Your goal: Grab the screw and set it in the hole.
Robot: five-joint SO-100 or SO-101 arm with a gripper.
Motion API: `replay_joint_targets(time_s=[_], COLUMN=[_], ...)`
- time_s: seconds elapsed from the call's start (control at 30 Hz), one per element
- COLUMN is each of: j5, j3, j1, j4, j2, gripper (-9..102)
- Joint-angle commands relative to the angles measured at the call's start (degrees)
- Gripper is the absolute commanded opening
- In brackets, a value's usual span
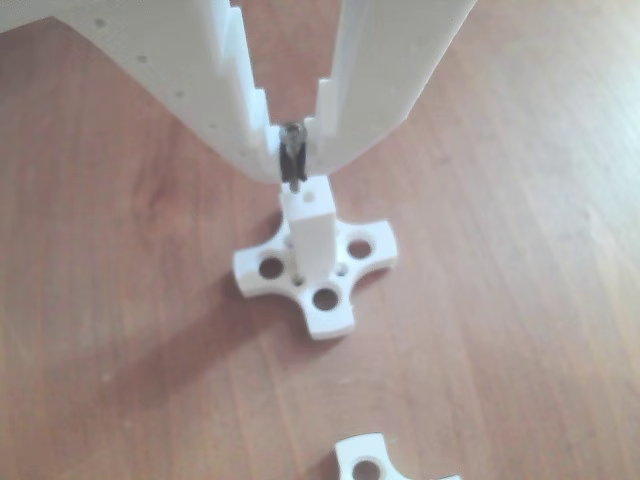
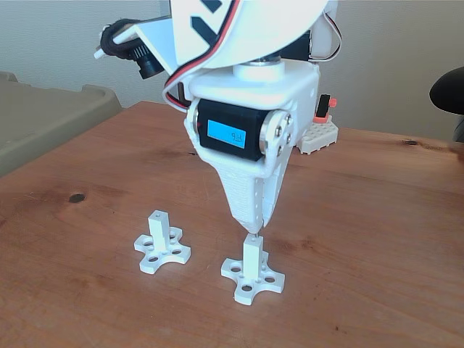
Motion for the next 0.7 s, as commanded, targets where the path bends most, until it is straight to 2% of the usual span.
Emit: replay_joint_targets(time_s=[0.0,0.67], j5=[-0.5,-0.7], j3=[-2.2,-2.4], j1=[-0.1,0.0], j4=[-0.9,-1.8], j2=[1.3,0.4], gripper=[-4,-4])
